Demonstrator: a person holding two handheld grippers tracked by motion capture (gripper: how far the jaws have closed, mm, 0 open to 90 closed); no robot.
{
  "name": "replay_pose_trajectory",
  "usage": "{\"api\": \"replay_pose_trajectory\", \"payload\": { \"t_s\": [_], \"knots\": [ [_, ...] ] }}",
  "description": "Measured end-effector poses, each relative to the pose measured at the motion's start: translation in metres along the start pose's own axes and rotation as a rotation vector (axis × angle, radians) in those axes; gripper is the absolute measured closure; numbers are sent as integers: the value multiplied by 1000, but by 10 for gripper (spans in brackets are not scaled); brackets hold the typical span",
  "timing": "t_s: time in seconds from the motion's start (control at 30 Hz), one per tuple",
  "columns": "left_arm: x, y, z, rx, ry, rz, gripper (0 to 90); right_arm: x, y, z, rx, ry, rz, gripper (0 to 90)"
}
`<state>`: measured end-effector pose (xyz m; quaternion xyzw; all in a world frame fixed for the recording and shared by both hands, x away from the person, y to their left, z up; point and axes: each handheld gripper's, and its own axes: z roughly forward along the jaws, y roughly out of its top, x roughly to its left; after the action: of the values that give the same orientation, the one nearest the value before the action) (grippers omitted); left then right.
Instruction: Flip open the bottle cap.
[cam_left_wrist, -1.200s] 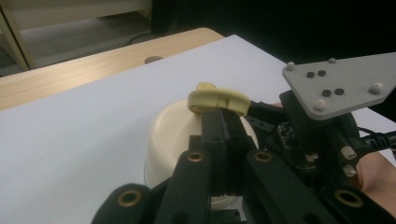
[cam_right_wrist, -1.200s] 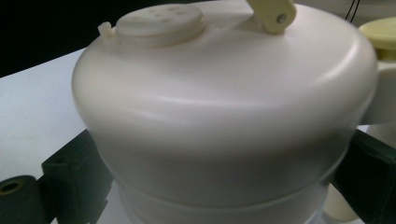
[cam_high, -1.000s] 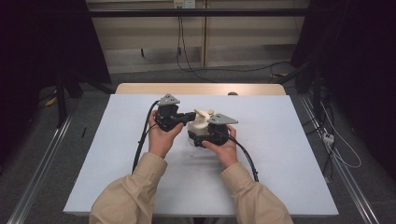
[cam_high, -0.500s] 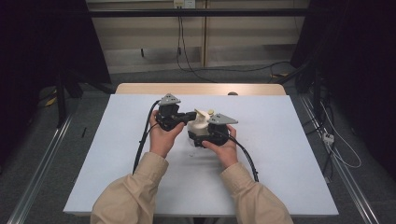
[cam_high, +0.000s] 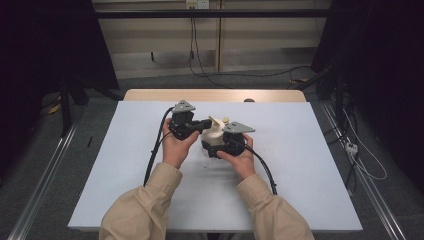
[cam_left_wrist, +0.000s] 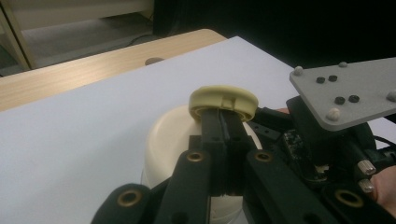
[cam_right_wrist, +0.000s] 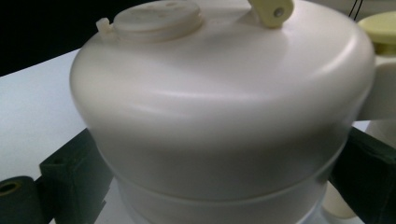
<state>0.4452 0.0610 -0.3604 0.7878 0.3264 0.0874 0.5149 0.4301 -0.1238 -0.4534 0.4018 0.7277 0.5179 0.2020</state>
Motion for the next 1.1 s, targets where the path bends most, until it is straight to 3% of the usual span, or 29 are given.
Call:
{"api": "replay_pose_trajectory", "payload": {
  "t_s": [1.1],
  "knots": [
    [0, 7, 11, -6, 0, -1, 900, 0, 1, -3, -6, 0, -5, 42]
  ]
}}
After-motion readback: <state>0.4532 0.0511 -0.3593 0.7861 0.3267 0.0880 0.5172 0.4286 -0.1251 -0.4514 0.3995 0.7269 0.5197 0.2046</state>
